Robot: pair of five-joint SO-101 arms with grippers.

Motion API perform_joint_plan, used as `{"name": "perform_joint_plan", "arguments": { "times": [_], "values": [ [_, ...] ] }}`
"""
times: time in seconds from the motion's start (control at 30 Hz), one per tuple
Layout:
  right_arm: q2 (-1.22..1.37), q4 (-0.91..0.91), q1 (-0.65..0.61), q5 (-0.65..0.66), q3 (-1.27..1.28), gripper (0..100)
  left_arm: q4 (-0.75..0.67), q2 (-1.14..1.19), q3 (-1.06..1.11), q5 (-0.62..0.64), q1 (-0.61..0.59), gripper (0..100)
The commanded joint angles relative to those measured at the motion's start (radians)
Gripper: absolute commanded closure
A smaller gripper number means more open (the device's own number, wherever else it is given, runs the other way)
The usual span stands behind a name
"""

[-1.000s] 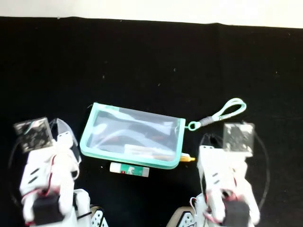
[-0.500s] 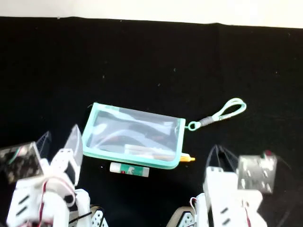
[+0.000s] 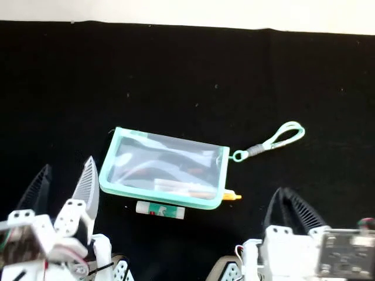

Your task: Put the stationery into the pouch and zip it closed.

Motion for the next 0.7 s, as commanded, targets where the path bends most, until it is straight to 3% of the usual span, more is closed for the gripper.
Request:
{"name": "perform_joint_plan", "arguments": {
  "times": [0.0,0.17,0.23,0.5,0.67],
  "values": [
    [0.163,0.012,0.01,0.006,-0.173,99.2,-0.003,0.108,-0.11,-0.011,0.018,74],
    [0.337,0.012,0.007,-0.005,-0.3,99.2,-0.002,0.36,-0.309,-0.011,0.018,74],
    [0.401,0.012,0.005,-0.068,-0.329,99.2,-0.002,0.461,-0.372,-0.011,0.018,74],
    [0.593,0.012,-0.035,-0.138,-0.414,99.2,-0.003,0.731,-0.481,-0.02,0.018,74],
    [0.665,0.012,-0.133,-0.14,-0.435,96.4,-0.005,0.826,-0.476,-0.216,0.03,74]
  ]
}}
